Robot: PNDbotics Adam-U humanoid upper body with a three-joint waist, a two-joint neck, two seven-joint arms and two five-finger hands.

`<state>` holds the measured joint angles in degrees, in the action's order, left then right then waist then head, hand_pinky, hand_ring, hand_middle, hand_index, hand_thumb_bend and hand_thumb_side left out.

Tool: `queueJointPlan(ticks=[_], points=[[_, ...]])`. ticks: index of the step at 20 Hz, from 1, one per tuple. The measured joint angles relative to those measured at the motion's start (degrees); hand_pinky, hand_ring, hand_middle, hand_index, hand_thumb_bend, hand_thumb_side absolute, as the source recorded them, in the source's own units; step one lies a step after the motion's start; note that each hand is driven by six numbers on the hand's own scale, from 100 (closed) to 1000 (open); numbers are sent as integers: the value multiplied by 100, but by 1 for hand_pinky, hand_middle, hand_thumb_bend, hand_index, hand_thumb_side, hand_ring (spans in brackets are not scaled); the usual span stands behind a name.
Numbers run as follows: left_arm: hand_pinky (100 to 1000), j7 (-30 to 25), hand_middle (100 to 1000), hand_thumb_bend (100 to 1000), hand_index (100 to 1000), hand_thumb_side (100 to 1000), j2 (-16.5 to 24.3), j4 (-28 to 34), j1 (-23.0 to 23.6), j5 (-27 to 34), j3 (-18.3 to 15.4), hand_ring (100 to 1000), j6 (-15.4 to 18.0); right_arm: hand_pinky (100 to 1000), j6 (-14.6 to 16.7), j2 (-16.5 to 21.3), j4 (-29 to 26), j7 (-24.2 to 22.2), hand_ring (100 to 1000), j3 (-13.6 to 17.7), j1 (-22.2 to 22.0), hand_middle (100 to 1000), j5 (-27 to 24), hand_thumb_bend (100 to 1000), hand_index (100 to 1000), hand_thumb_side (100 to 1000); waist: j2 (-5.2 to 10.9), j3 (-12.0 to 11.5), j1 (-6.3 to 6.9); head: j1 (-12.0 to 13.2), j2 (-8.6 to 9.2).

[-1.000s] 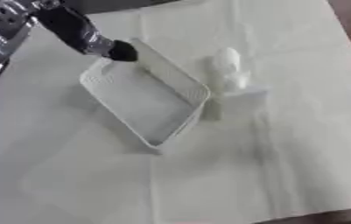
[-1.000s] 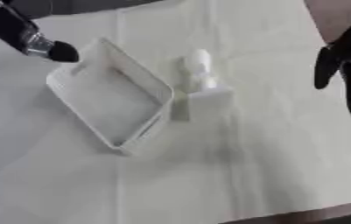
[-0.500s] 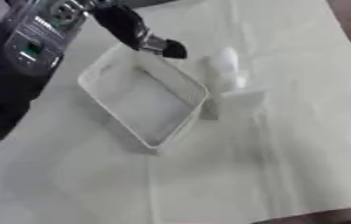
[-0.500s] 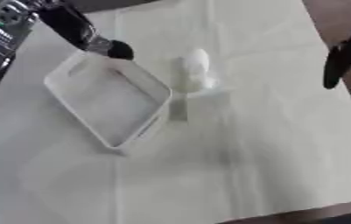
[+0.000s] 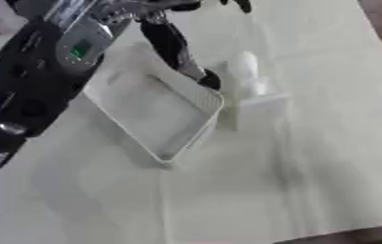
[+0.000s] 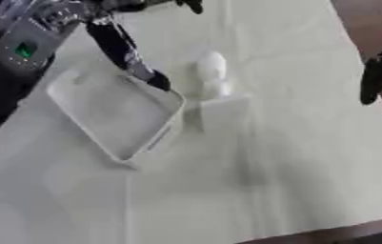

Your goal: Pick up objects on the table and place them in the box.

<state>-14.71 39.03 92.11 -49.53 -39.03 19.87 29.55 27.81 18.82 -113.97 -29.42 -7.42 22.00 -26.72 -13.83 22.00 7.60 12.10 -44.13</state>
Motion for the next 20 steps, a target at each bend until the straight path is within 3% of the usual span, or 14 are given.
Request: queueJointPlan(ticks=[8, 11, 15, 20], points=[[514, 141, 678, 755, 772, 746, -192, -484, -263, -221, -2, 601, 246, 268, -51, 46, 0, -69, 435, -38, -32, 528, -6, 100, 738, 834, 20, 195, 115, 32, 0], [513, 155, 679, 736, 770, 703, -284, -704, -298, -286, -45, 603, 267, 268, -66, 47, 0, -108, 434, -76, -17, 528, -25, 100, 738, 834, 20, 308, 187, 96, 0], [521, 166, 673, 740, 767, 456, -372, -944, -389, -478, -129, 605, 357, 267, -73, 57, 0, -175, 434, -104, 38, 528, -47, 100, 739, 832, -41, 479, 267, 170, 0], [521, 121, 668, 752, 765, 336, -574, -1129, -473, -745, -226, 605, 459, 266, -12, 93, 5, -244, 434, -137, 155, 528, -48, 100, 739, 832, -219, 674, 323, 309, 0]])
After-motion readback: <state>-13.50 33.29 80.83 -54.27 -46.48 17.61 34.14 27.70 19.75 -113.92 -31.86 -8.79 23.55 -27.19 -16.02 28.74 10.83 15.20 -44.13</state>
